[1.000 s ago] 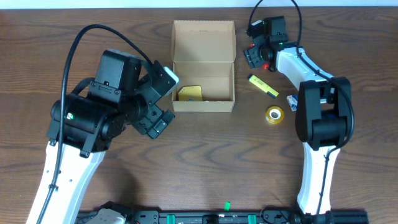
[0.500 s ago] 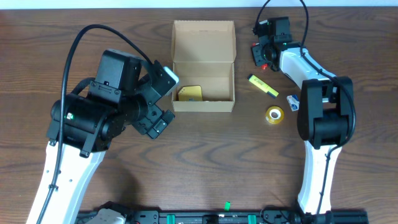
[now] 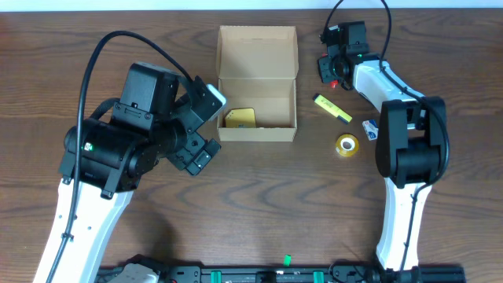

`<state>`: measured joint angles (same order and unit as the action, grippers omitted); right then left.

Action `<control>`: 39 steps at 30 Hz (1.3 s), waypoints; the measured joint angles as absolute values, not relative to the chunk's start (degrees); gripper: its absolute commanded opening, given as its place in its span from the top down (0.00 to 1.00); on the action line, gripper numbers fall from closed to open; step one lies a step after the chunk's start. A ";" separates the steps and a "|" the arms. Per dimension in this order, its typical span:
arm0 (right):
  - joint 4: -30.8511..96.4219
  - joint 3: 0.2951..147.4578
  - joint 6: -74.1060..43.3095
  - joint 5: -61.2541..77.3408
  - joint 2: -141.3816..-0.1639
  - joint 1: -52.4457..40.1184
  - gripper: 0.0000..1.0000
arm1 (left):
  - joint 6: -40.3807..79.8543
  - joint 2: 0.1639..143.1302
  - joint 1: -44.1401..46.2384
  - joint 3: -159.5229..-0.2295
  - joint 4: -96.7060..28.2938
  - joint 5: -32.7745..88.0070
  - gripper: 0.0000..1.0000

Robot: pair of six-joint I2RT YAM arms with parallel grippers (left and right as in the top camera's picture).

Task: Pack container
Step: 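Lower the right gripper onto the red stapler to grasp it, then lift the stapler with the right gripper and carry it over the box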

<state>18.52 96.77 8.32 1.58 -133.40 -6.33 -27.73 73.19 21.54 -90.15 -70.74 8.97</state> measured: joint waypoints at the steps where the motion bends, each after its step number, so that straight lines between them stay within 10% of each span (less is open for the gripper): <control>1: 18.52 96.77 8.32 1.58 -133.40 -6.31 0.99 | -27.70 73.19 21.54 -90.15 -70.74 8.99 0.05; 39: 39.66 96.73 42.19 21.76 -112.49 -18.83 0.99 | -27.73 73.19 21.54 -90.15 -70.74 8.97 0.05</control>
<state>39.66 96.73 42.19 21.76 -112.49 -18.83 -27.73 73.19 21.54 -90.15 -70.74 8.97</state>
